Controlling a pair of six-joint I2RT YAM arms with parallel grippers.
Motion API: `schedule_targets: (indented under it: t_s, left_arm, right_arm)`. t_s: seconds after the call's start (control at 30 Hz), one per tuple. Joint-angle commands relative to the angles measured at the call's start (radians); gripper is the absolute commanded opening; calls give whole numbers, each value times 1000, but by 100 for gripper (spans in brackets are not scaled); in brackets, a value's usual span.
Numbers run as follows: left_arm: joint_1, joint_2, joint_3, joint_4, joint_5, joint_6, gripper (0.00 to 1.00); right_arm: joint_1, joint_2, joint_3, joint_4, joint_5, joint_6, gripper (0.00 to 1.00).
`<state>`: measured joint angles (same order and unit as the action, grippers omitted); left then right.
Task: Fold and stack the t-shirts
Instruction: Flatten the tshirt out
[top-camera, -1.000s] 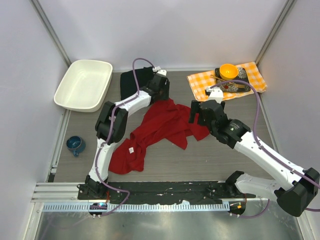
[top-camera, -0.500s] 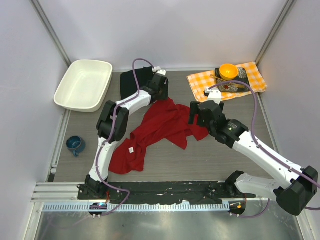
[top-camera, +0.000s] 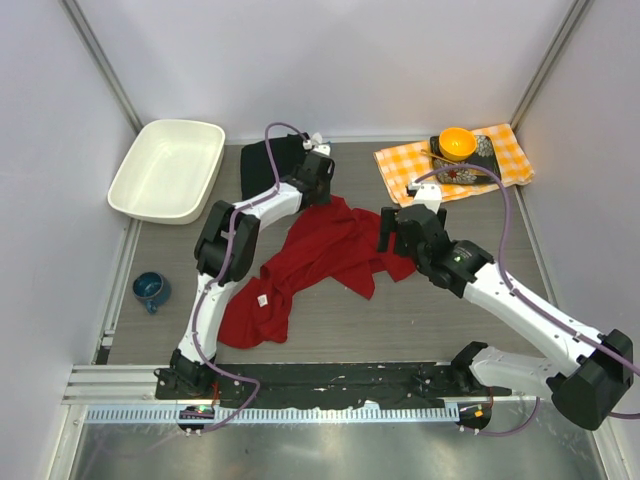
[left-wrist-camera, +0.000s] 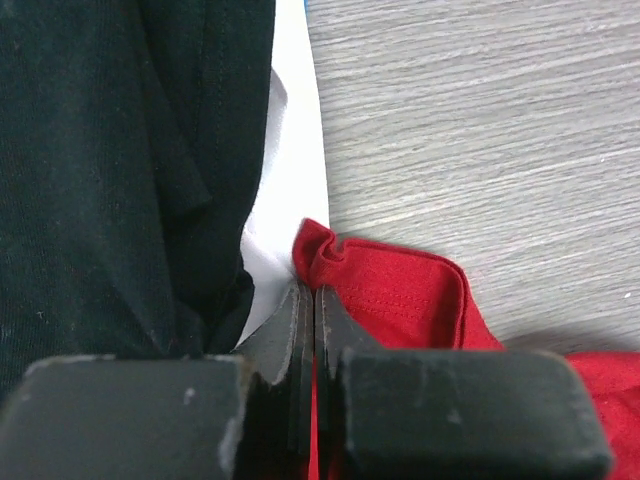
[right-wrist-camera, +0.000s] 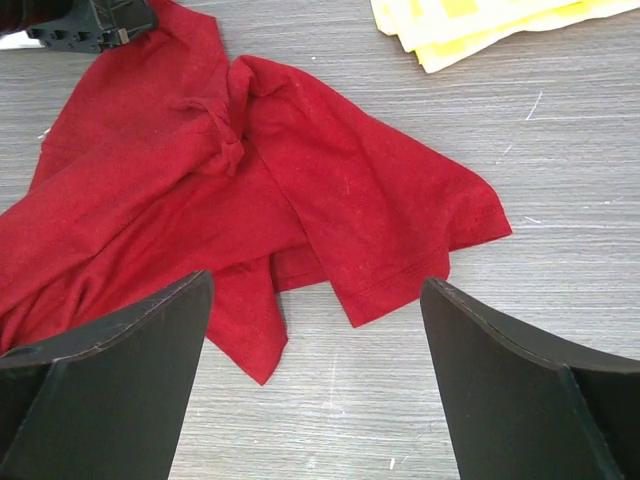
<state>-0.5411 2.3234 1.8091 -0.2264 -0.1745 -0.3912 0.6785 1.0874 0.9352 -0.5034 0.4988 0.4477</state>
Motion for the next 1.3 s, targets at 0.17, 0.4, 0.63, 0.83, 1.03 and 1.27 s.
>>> schedule_targets:
  t_s: [0.17,0.4,0.63,0.83,1.03,1.27]
  left_arm:
    - [4,-170,-28,-31,-49,-14,0]
    - [6,-317,-45,-90,-94,-35,0]
    - [9,-394,-57,-155,-114,-72,0]
    - [20,-432,-114,-146,-123,-93,0]
    - [43,-472,-195,-114,-118,-127,0]
    - [59,-524,-267,-90,-108,-138,0]
  right_arm:
    - [0,94,-25,-75,47,117,88]
    - [0,169,-75,-144,23,221,81]
    - [1,215,-122,-101,-6,232,80]
    - [0,282,-145,-21,-55,215,75]
    - [0,376,-145,34,-39,191,68]
    - [0,430,-86,46,43,152,64]
